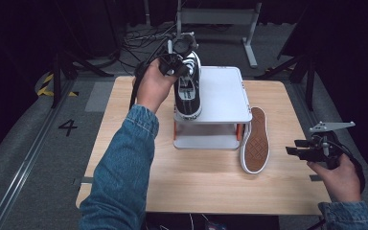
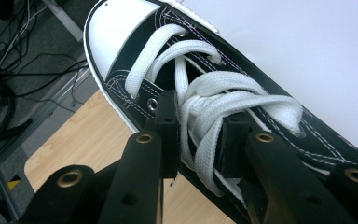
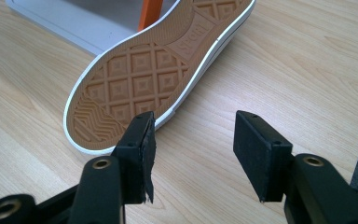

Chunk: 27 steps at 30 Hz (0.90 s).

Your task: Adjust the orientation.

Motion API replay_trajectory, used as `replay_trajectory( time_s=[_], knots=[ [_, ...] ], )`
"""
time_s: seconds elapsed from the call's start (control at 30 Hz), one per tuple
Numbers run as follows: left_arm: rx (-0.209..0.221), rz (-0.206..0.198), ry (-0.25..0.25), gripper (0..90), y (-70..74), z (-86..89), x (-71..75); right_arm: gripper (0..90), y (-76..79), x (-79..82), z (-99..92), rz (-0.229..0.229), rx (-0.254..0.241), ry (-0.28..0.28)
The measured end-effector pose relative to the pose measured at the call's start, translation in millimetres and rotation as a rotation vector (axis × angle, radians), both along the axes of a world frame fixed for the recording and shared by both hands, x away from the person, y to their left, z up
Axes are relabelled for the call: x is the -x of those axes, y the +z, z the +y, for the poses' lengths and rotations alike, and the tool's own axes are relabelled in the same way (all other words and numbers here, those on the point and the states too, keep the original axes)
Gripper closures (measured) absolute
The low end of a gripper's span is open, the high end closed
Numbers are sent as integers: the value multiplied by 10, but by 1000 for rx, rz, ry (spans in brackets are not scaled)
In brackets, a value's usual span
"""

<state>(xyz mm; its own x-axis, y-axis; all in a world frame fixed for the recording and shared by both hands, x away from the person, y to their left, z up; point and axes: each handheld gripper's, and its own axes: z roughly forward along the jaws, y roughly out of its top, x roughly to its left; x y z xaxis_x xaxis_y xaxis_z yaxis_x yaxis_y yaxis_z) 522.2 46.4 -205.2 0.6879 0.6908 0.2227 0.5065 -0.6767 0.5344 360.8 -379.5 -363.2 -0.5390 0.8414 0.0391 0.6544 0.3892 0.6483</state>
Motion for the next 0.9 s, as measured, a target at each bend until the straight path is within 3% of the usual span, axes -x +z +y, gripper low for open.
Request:
replay_trajectory(
  time_s=[0.37, 0.77, 0.83, 0.9],
  knots=[
    [-56, 10, 11, 752, -181, -276, -255, 497, -1, 5, 16, 1, -4, 7],
    [-101, 45, -2, 743, -348, -506, -365, 496, -4, 4, 6, 3, -11, 10],
    [-83, 37, -4, 701, -364, -514, -361, 493, -9, 0, 6, 3, -12, 9],
    [-63, 33, 4, 567, -365, -506, -353, 491, -16, -4, 4, 4, -9, 8]
  ],
)
